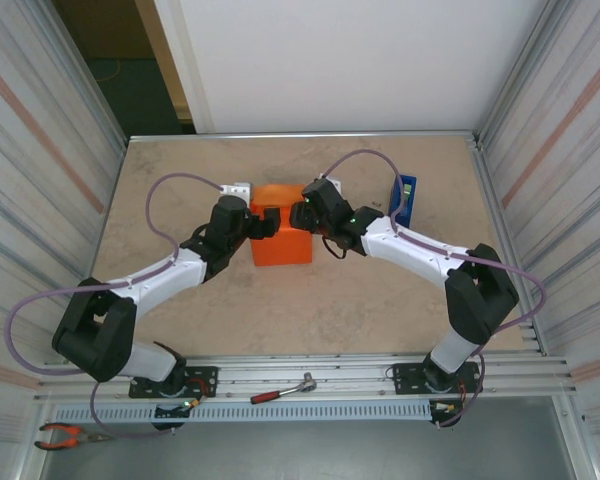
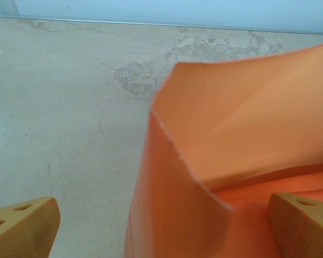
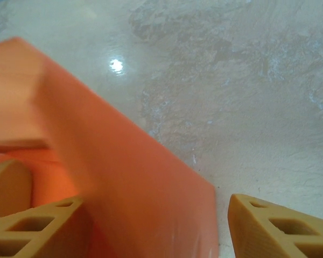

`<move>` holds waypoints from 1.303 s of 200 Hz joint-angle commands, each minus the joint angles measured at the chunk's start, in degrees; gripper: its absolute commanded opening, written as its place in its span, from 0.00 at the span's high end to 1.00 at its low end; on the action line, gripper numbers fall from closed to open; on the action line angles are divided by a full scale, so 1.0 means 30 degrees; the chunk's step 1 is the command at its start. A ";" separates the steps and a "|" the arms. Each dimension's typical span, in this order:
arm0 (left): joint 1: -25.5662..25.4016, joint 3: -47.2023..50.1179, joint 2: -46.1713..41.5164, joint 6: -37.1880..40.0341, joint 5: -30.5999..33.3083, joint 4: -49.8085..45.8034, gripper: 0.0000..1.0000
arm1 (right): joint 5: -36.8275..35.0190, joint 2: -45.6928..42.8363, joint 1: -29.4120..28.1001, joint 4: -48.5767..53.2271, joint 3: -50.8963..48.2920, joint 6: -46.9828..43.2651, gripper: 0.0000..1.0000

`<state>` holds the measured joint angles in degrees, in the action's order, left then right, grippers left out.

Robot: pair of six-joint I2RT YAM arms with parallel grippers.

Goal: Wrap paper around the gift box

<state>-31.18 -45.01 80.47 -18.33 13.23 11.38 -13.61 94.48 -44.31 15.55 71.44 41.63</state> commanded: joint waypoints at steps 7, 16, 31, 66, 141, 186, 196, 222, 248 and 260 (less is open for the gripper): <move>-0.0060 0.0191 0.0107 -0.0209 0.0983 -0.1067 0.01 | -0.0037 0.0013 0.0006 0.1498 0.0938 -0.1278 0.40; -0.0086 0.0210 0.0102 -0.0216 0.1014 -0.1068 0.01 | -0.0064 0.0098 -0.0012 0.1493 0.0943 -0.1252 0.44; -0.0097 0.0260 0.0135 -0.0235 0.1027 -0.1082 0.01 | -0.0152 0.0214 0.0006 0.1423 0.1001 -0.1249 0.56; -0.0201 0.0256 0.0082 -0.0219 0.1095 -0.1181 0.01 | -0.0079 0.0351 0.0006 0.1424 0.1147 -0.1293 0.83; -0.0246 0.0184 0.0075 -0.0190 0.1243 -0.1361 0.01 | 0.0023 0.0244 0.0086 0.1534 0.1476 -0.1161 0.42; -0.0310 0.0186 0.0073 -0.0193 0.1292 -0.1371 0.01 | 0.0370 0.0206 0.0550 0.1556 0.2044 -0.1214 0.80; -0.0322 0.0152 0.0087 -0.0161 0.1275 -0.1357 0.01 | 0.0426 0.0207 0.0635 0.1547 0.2173 -0.1277 0.99; -0.0347 0.0175 0.0126 -0.0161 0.1331 -0.1390 0.02 | 0.0581 0.0278 0.0769 0.1569 0.2451 -0.1344 0.39; -0.0381 0.0205 0.0131 -0.0197 0.1386 -0.1404 0.02 | 0.1188 0.0251 0.0867 0.1562 0.2583 -0.1421 1.00; -0.0367 0.0181 0.0162 -0.0193 0.1405 -0.1441 0.02 | 0.1612 0.0038 0.0905 0.1413 0.2531 -0.1454 0.86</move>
<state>-32.01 -44.99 80.47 -19.35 15.62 11.05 -11.29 94.70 -41.95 19.70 77.34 37.98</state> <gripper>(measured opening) 0.985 0.156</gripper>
